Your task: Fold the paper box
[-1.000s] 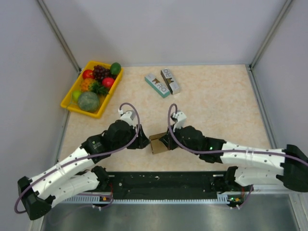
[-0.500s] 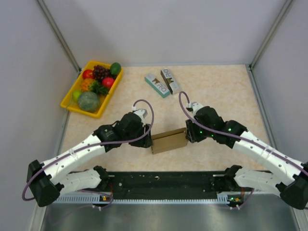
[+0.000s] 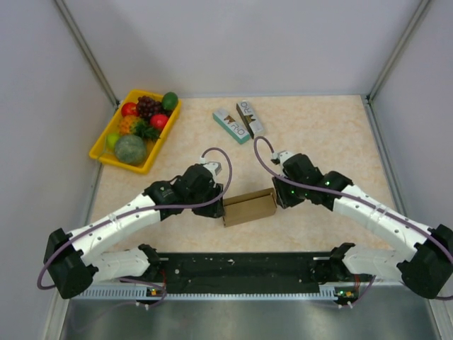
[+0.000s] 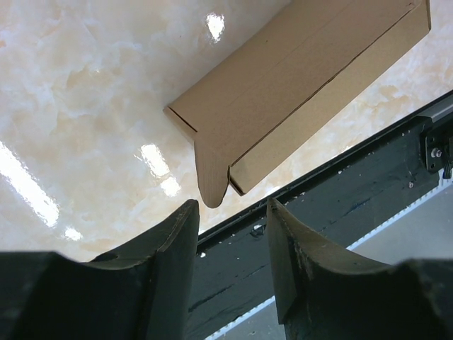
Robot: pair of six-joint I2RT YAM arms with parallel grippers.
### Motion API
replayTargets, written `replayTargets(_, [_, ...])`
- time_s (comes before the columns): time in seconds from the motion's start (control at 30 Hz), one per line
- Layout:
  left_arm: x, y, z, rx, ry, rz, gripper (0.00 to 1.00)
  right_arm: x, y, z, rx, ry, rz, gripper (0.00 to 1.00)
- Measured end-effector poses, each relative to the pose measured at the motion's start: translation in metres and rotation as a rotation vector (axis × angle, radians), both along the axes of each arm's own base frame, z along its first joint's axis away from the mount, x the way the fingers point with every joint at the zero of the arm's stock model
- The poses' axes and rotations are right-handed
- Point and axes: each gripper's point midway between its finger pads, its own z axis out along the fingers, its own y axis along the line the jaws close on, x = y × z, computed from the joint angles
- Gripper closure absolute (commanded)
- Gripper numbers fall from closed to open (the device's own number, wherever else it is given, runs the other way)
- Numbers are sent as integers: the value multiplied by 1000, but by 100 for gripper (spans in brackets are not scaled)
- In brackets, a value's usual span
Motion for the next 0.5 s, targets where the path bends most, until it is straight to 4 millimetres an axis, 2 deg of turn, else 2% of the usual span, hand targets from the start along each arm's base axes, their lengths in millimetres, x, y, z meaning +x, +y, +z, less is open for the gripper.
replayTargets(0.1, [0, -1, 1, -3, 1, -3, 53, 5, 2, -2, 1, -6, 4, 67])
replayTargets(0.33, [2, -7, 2, -3, 8, -25, 64, 10, 7, -9, -8, 3, 23, 73])
replayTargets(0.5, [2, -8, -2, 10, 16, -37, 67, 15, 12, 0, 7, -19, 32, 73])
